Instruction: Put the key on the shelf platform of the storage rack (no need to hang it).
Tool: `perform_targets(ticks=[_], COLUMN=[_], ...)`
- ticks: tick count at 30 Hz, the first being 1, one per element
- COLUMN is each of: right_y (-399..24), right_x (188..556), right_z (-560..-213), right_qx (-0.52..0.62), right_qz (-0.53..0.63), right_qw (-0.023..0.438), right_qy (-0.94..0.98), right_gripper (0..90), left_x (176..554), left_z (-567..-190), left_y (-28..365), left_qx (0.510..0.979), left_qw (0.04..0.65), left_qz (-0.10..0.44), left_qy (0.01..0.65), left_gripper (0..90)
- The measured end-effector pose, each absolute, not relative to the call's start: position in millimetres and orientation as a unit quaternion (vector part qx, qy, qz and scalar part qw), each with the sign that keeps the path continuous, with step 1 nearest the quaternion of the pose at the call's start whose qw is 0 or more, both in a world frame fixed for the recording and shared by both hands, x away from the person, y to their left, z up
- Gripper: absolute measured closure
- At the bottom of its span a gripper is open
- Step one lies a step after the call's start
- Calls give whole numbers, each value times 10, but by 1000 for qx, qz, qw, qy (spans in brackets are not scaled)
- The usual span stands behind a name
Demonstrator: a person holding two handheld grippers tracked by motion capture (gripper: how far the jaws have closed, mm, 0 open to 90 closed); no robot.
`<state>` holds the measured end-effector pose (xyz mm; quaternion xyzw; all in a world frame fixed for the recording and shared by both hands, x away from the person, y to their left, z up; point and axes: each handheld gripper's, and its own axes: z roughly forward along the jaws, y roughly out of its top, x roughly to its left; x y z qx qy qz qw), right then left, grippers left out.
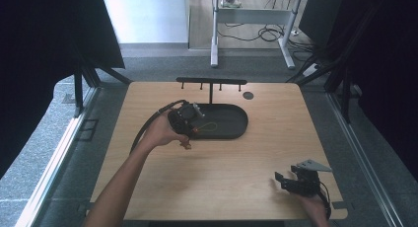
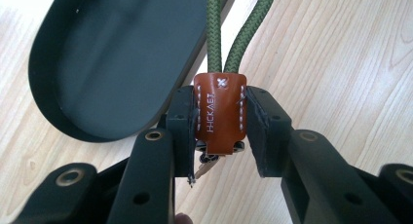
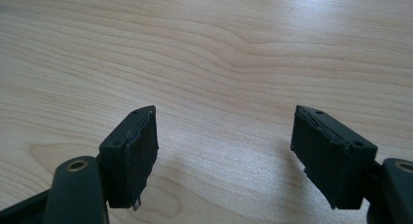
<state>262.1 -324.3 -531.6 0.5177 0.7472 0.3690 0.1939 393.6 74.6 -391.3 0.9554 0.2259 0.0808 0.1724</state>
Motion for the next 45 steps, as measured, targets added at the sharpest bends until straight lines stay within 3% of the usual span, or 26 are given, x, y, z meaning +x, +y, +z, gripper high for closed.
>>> perform_targets(ticks=[45], right_y=[-3310], right_x=[2605], right_z=[-5294], right_qx=[524], right_qz=[372], right_qw=[199], right_qy=[740], right_gripper=[259], left_x=[4298], left_z=[-3743], left_y=[500], left_qx=[959], left_qw=[159], left_qz=[91], left_qy=[218], left_gripper=[664])
